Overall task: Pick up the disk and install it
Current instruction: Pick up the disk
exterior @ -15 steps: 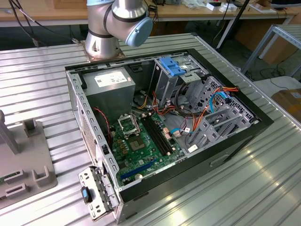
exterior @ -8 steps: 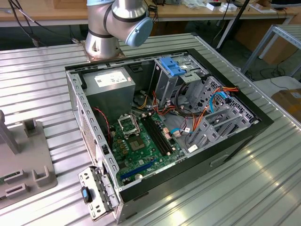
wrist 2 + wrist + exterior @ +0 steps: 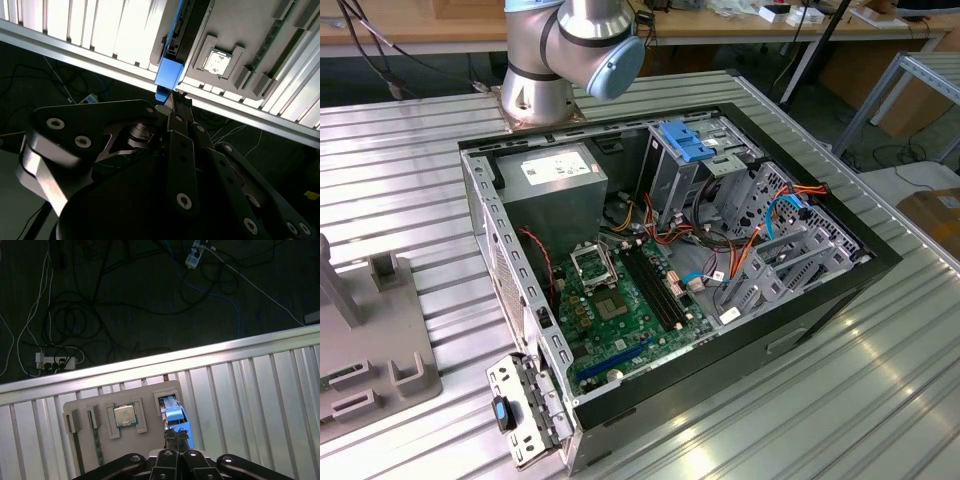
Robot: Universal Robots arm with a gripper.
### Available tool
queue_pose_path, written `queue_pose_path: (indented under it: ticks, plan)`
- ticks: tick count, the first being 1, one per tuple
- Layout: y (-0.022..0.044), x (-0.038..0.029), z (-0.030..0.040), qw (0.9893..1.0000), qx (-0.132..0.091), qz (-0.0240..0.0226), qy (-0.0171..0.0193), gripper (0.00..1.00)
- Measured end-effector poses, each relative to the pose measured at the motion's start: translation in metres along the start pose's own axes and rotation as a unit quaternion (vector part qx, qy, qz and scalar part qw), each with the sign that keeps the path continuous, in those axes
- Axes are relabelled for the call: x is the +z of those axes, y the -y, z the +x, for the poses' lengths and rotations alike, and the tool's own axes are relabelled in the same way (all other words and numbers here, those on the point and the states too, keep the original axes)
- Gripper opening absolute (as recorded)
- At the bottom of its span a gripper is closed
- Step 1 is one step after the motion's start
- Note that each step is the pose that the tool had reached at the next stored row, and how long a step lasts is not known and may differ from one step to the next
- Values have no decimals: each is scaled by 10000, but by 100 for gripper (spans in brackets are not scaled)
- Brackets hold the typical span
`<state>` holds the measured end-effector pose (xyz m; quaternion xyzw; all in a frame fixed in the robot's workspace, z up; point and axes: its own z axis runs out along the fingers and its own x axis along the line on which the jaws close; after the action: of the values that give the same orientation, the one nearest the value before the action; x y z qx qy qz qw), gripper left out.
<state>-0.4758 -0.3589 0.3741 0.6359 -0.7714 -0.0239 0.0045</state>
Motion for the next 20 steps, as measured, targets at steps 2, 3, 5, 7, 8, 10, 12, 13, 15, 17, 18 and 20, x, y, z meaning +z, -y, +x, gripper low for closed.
queue_pose_path:
  ticks: [2,3,5,7,8,10,12,13,15,17,18,20]
  plan:
    - [0,0,0,10000,-1,0,0,11]
    - [0,0,0,10000,-1,0,0,11]
    - [0,0,0,10000,-2,0,0,11]
    - [0,0,0,10000,-3,0,0,11]
    - [1,1,-1,10000,-3,1,0,11]
    - [9,-1,-4,10000,-17,-1,-1,11]
    - [35,-1,-12,10000,-57,-2,2,11]
    - [43,-1,-14,10000,-80,-3,3,11]
    - [50,4,-18,9999,-142,0,3,11]
    - [52,5,-18,9998,-185,6,2,11]
    - [52,5,-18,9998,-185,6,2,11]
    - [53,25,-18,9998,-189,28,6,11]
